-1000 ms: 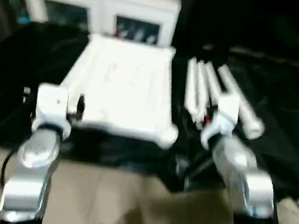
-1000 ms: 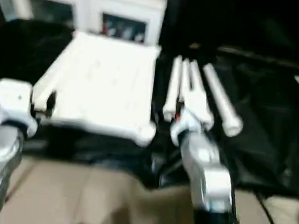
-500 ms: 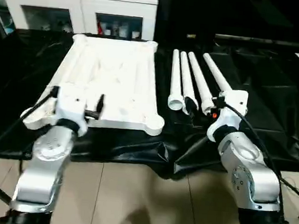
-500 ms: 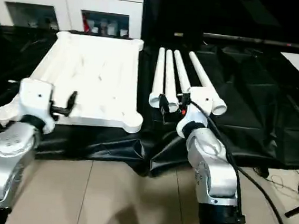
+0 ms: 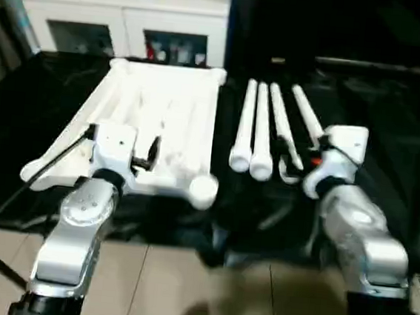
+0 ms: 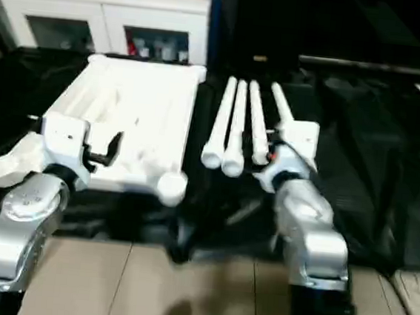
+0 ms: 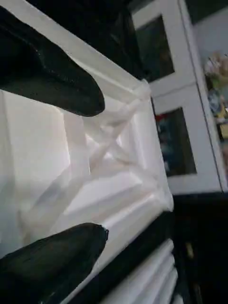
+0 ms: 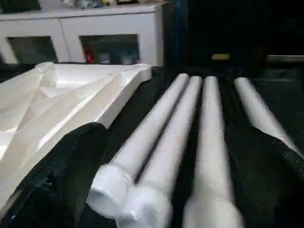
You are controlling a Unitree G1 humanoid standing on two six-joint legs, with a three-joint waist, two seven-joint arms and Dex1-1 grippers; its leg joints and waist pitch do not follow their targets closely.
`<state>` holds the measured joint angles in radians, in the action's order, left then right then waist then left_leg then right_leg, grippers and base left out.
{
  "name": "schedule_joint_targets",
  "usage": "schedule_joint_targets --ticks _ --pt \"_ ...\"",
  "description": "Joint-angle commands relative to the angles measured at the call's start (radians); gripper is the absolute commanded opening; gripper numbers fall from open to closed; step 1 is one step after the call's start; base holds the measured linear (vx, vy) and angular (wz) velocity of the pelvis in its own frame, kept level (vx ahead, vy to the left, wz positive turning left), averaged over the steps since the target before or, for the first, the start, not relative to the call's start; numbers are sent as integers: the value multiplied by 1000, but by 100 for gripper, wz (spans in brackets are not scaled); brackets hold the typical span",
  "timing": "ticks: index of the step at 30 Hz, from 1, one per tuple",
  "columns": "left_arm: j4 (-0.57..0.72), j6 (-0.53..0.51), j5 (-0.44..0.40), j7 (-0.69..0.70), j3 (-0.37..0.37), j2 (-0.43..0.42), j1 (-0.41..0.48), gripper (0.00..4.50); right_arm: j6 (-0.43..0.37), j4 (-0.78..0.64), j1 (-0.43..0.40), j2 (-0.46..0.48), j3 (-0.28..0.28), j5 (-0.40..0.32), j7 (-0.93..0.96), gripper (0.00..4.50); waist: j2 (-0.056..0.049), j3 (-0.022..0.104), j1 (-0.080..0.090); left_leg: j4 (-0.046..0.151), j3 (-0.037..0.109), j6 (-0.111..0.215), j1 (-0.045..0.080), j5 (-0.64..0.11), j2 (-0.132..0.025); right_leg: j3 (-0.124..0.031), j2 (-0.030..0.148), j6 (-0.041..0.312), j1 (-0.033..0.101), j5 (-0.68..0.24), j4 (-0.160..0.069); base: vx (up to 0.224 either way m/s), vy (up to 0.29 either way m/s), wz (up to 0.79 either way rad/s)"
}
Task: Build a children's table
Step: Move to table
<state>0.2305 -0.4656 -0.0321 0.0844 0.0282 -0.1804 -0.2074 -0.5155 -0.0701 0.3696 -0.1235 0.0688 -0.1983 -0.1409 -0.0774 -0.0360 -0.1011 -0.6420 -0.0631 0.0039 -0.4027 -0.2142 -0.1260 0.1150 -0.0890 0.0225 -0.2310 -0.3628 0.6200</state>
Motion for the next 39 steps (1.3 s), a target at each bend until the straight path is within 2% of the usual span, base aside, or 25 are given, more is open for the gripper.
schedule_joint_targets --ticks 1,2,3,5,6,7,8,9,11,12,14,15,16,17,20,22,23,26,29,32,33,35,36,38,39 --pt "-6 -4 3 6 2 4 -8 413 -11 -11 8 -10 -13 -2 -11 440 -2 107 71 79 248 434 238 667 -299 -34 159 -176 -192 -100 172 199 -114 -24" --pt "-6 -4 3 6 2 4 -8 413 -11 -11 8 -10 -13 -2 -11 440 4 93 52 45 212 385 226 832 -260 -92 200 -91 -250 -39 184 169 -50 -36" --pt "-4 -4 3 2 3 5 -6 413 -12 -9 12 -17 -22 3 -20 440 10 85 72 54 177 339 197 816 -208 -100 189 -109 -239 38 176 75 -13 -22" --pt "-2 -4 5 0 4 6 -2 413 -10 -7 16 -26 -35 13 -32 440 36 56 52 109 55 287 112 460 -63 -77 131 -93 -188 210 100 -78 32 -6" --pt "1 -4 7 -4 7 8 2 413 -7 -9 16 -37 -54 21 -49 440 81 39 61 135 17 298 97 110 -4 -83 139 15 -150 289 -11 -41 -57 -1" --pt "4 -5 8 -4 10 8 4 413 -7 -11 15 -37 -62 18 -58 440 131 36 41 49 -39 254 51 -166 81 -141 209 228 -80 27 -123 83 -223 -2" --pt "5 -5 8 -4 11 8 6 413 -8 -13 14 -37 -66 16 -64 440 139 59 18 -128 -46 192 -20 -140 56 -123 328 251 -1 -269 -149 96 -224 17" --pt "9 -4 9 -2 16 6 12 413 -8 -16 12 -39 -80 21 -73 440 127 63 9 -149 -51 149 -42 -104 49 -96 337 222 2 -290 -147 96 -224 17" --pt "15 2 21 1 32 7 22 413 -9 -23 8 -29 -89 16 -75 440 110 44 29 -120 -51 79 -43 -36 -4 -36 396 139 -15 -260 -165 90 -170 37" --pt "17 21 27 10 41 2 28 413 -28 -27 4 -4 -69 -18 -68 440 81 34 35 -5 -47 61 -9 0 -59 -47 367 146 -29 -231 -167 79 -141 36" --pt "17 8 24 15 42 -7 29 413 -34 -31 0 0 -64 -27 -68 440 56 46 25 74 -22 82 -26 103 -95 -18 298 72 -20 -23 -111 109 -100 -5" --pt "13 -6 18 17 40 -15 28 413 -29 -36 -5 -11 -72 -22 -70 440 37 73 25 63 11 111 38 216 -141 -19 246 26 -74 201 -45 126 -93 -9" --pt "12 -7 20 17 41 -15 27 413 -29 -37 -7 -11 -72 -22 -70 440 54 83 24 29 13 156 89 398 -139 -52 265 69 -138 386 -11 103 -49 8" --pt "11 -6 27 16 47 -10 26 413 -28 -40 -12 -9 -69 -26 -69 440 74 87 8 13 -19 189 55 528 -78 -80 276 120 -128 597 11 0 0 0" --pt "2 -2 19 13 40 -12 21 413 -25 -42 -21 -11 -68 -19 -70 440 99 77 -37 -59 -7 181 -43 56 -78 -206 463 186 -62 784 -54 -20 20 0" --pt "-2 1 17 13 32 -15 19 413 -22 -42 -27 -13 -68 -11 -70 440 87 64 -47 -108 28 30 -59 -121 -86 -226 491 235 -54 530 -92 -64 80 -5" --pt "-2 2 17 14 31 -15 19 413 -22 -43 -28 -11 -67 -10 -70 440 80 55 -50 -85 30 -26 -52 -112 -73 -198 432 274 -54 339 -104 -86 164 -2" --pt "-13 7 17 20 31 -22 8 413 -20 -47 -35 -5 -61 -4 -57 440 39 44 15 105 -38 218 87 -110 -62 -53 165 181 -148 -87 -31 -96 216 9" --pt "-24 12 14 30 32 -28 0 413 -15 -48 -43 0 -52 -11 -35 440 11 37 47 170 -52 301 97 -222 -83 3 138 45 -180 -19 80 -95 227 13" --pt "-31 14 15 31 30 -32 -3 413 -15 -47 -43 1 -46 -11 -32 440 75 23 20 108 -115 131 74 -407 -48 -94 304 -21 -170 -208 -93 -87 167 15" --pt "-34 16 16 31 31 -33 -3 413 -15 -47 -42 1 -46 -10 -32 440 100 42 -7 -128 8 30 -36 -203 -51 -271 528 33 -77 -482 -174 -64 176 14" --pt "-37 16 17 32 30 -34 -5 413 -14 -46 -41 2 -43 -8 -33 440 87 42 -5 -133 39 -25 -67 -136 -41 -223 489 67 -65 -461 -155 -59 237 -23" --pt "-39 17 19 32 29 -34 -6 413 -14 -45 -40 4 -42 -6 -34 440 86 31 -6 -62 25 -18 -25 -145 -35 -162 404 142 -94 -418 -157 -78 246 -19" --pt "-41 19 20 31 29 -34 -7 413 -13 -44 -39 5 -41 -3 -34 440 56 38 20 80 -18 162 34 -103 -10 -80 212 143 -146 -287 -90 -78 266 14" --pt "-41 20 20 30 30 -32 -7 413 -13 -43 -38 5 -41 -3 -33 440 5 64 80 108 19 391 106 57 -29 -22 116 51 -216 -47 109 -73 280 15"
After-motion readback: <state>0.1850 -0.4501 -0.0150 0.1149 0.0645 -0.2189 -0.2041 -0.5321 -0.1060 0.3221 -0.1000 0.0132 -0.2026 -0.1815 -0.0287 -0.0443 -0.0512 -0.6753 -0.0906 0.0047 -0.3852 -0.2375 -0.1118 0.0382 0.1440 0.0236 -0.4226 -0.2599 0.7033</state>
